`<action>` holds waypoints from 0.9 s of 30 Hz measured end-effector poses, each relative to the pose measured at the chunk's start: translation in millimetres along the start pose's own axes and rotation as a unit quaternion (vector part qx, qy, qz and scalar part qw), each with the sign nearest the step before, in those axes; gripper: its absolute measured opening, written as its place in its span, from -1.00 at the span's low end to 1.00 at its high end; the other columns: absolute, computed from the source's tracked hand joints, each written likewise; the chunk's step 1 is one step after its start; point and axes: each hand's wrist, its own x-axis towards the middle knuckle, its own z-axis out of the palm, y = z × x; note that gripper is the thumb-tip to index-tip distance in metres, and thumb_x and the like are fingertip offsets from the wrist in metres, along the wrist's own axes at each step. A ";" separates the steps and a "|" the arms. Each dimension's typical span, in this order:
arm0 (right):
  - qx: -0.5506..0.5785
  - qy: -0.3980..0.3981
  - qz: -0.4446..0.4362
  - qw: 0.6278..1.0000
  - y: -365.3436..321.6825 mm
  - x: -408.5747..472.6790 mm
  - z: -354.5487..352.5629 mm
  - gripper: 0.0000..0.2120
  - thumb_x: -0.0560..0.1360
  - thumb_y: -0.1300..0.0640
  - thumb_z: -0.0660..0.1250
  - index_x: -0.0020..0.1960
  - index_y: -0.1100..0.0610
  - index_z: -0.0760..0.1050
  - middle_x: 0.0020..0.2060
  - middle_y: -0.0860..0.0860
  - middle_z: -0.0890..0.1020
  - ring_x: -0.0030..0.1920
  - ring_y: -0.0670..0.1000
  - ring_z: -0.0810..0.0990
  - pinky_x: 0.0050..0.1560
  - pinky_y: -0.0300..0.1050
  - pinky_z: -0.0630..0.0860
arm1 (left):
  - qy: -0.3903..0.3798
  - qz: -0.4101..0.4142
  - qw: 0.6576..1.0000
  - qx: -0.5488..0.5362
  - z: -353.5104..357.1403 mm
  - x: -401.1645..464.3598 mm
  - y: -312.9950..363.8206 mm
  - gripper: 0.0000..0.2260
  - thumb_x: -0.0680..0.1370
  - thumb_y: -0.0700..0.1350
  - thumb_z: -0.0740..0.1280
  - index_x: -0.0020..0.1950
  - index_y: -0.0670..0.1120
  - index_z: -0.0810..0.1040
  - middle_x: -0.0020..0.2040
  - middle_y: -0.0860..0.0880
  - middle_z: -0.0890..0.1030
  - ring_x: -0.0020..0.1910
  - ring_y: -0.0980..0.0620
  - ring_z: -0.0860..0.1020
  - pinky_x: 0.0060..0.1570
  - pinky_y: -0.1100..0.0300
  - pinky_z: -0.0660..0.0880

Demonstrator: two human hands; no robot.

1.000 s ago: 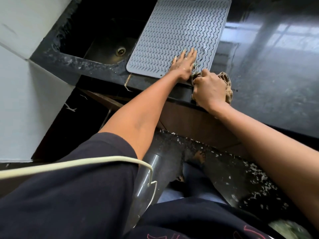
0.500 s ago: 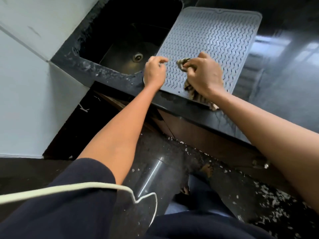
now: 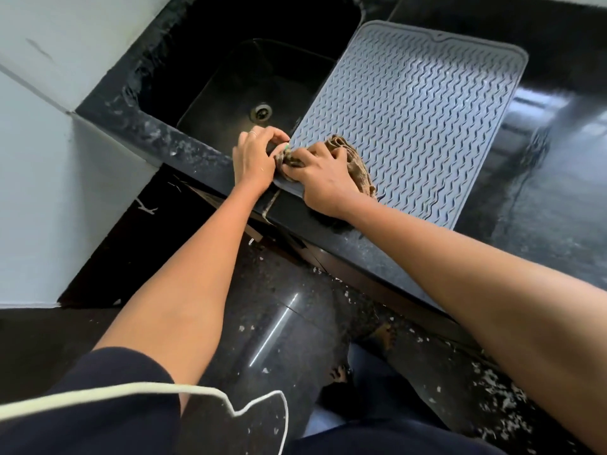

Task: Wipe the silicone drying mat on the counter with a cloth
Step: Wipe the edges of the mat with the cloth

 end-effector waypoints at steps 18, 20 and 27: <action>-0.059 -0.046 -0.001 0.997 48.6 -110.8 -34.1 -0.67 0.43 0.23 0.23 0.11 -0.04 0.57 0.07 0.01 0.42 0.09 0.14 0.30 -0.18 0.01 0.26 | -0.015 0.120 0.947 0.297 6.9 -3.5 18.8 -0.63 0.58 -0.26 0.14 0.36 0.00 0.32 0.33 -0.12 0.38 0.25 -0.17 0.34 0.22 -0.06 0.25; -0.080 -0.046 0.011 0.996 56.2 -129.6 -36.5 -0.65 0.38 0.25 0.24 0.08 -0.03 0.58 0.08 -0.01 0.41 0.09 0.12 0.29 -0.18 -0.01 0.28 | -0.022 0.125 0.939 0.319 5.3 -4.0 22.7 -0.58 0.54 -0.30 0.15 0.37 -0.02 0.31 0.34 -0.12 0.37 0.26 -0.17 0.33 0.25 -0.05 0.23; -0.078 -0.042 0.044 0.995 75.5 -184.0 -43.0 -0.56 0.30 0.28 0.27 0.06 -0.12 0.59 0.05 -0.01 0.44 0.10 0.11 0.28 -0.22 -0.05 0.21 | -0.029 0.090 0.935 0.342 5.2 -8.1 37.4 -0.56 0.52 -0.28 0.23 0.38 -0.05 0.31 0.38 -0.13 0.34 0.30 -0.16 0.32 0.33 -0.04 0.22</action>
